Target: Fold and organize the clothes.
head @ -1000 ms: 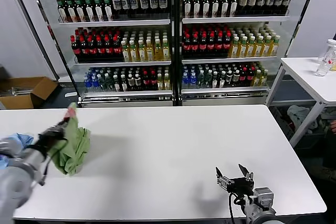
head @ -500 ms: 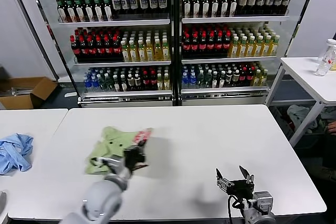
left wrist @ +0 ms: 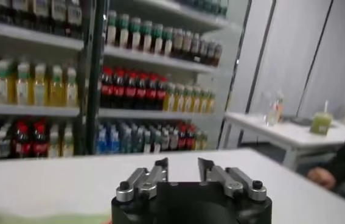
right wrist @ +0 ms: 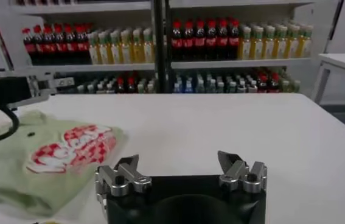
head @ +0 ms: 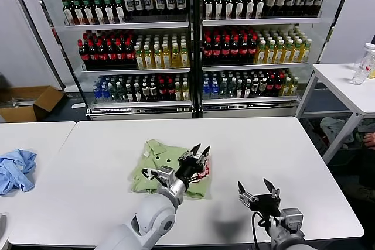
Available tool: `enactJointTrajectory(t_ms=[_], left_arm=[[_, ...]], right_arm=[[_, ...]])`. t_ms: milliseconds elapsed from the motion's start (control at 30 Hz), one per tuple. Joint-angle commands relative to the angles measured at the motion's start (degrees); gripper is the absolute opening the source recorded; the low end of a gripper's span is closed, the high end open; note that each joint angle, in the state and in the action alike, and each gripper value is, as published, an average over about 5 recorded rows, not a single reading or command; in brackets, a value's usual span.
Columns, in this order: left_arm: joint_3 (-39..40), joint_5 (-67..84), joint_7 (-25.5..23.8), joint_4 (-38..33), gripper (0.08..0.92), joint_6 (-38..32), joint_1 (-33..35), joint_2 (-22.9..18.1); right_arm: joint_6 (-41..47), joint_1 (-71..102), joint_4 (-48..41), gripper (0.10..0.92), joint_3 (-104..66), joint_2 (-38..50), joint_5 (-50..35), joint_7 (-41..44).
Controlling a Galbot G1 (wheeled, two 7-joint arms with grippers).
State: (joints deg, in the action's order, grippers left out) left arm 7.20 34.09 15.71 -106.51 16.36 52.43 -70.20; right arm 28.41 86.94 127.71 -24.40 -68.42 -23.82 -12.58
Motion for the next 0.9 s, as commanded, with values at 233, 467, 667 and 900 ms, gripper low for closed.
enactJointTrajectory(t_ms=[233,467,667,900], left_arm=[[-26.43,4.78,4.21,-2.54,0.595,-8.54,10.66,8.47],[-30.82,4.67,4.27,-3.25,0.783,-9.39,15.02,9.71],[-30.65,4.65,4.34,-3.5,0.822,-9.19,15.78,8.23],[-29.79,4.62,4.36,-3.27,0.823,-9.1,15.8,7.61]], right_arm=[[4.61,-31.06,-26.47,0.823,17.79,-12.7,-16.83,-10.48],[4.84,-36.05,-34.12,0.798,22.12,-16.4,-18.93,-14.92],[4.98,-36.72,-34.14,0.637,23.31,-14.54,-21.53,-17.76],[5.01,-36.83,-32.78,0.438,20.88,-8.25,-24.95,-18.73]])
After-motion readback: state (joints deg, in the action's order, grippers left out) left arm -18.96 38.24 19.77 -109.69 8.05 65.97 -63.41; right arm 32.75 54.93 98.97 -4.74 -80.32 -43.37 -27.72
